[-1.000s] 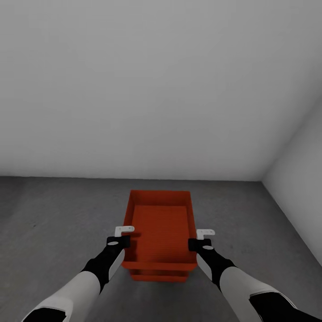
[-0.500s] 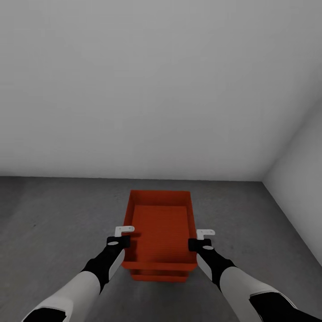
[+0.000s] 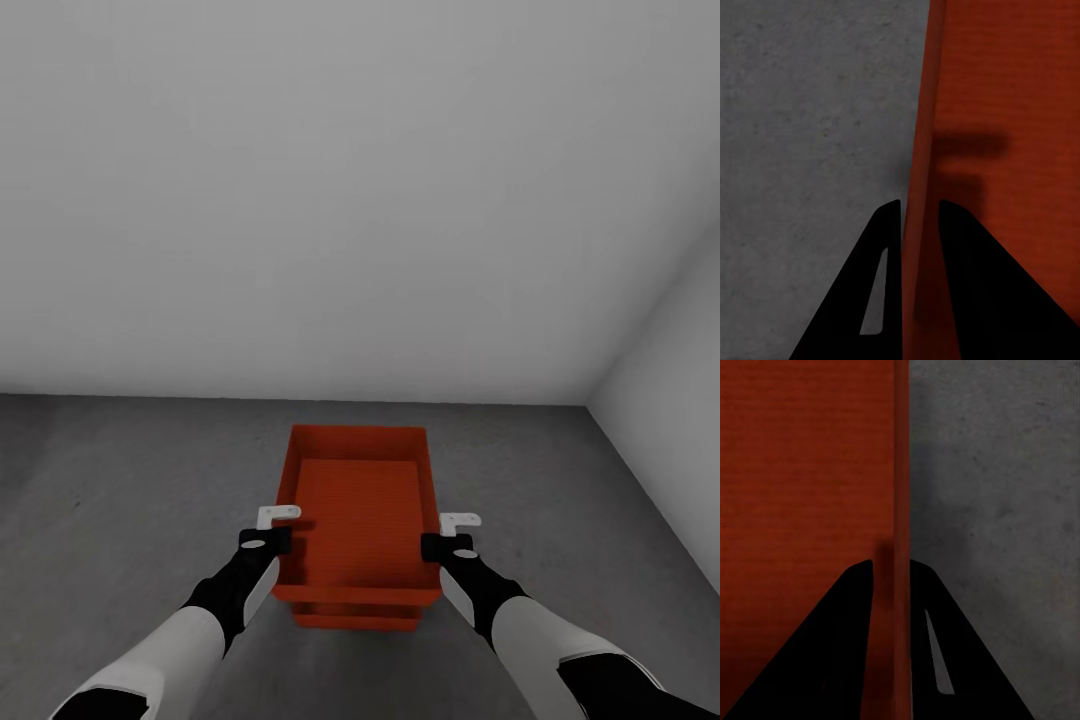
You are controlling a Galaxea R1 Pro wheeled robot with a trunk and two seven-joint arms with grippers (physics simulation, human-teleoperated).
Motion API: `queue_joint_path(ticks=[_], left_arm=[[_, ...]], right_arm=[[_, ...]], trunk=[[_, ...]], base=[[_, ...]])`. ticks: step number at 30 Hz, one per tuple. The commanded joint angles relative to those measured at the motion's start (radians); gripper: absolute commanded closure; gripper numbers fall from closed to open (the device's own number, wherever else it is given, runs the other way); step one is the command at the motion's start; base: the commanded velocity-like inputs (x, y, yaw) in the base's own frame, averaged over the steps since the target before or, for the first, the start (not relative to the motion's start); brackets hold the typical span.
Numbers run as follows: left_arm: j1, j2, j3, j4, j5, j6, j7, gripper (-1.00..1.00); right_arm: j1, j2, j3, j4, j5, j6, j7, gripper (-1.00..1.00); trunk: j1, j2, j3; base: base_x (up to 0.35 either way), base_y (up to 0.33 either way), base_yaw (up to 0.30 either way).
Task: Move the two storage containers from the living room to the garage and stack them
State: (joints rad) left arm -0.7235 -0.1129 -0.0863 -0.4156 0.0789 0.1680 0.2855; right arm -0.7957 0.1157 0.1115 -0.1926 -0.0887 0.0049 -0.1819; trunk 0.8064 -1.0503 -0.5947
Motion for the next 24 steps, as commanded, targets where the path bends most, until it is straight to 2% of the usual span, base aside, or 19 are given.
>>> queue_joint_path(ticks=[1, 9, 24], left_arm=[[-0.001, 0.001, 0.005, 0.0, 0.09, 0.007, 0.011, 1.0], [-0.001, 0.001, 0.005, 0.0, 0.09, 0.007, 0.011, 1.0], [-0.001, 0.001, 0.005, 0.0, 0.09, 0.01, 0.011, 1.0]], right_arm=[[0.0, -0.001, -0.01, -0.004, 0.007, -0.029, -0.097, 1.0], [0.0, -0.001, -0.01, -0.004, 0.007, -0.029, -0.097, 1.0], [0.0, -0.001, -0.01, -0.004, 0.007, -0.029, -0.097, 1.0]], trunk=[[0.0, -0.001, -0.001], [0.0, -0.001, -0.001], [0.058, -0.106, -0.048]], base=[[0.0, 0.0, 0.0], [0.0, 0.0, 0.0], [0.0, 0.0, 0.0]])
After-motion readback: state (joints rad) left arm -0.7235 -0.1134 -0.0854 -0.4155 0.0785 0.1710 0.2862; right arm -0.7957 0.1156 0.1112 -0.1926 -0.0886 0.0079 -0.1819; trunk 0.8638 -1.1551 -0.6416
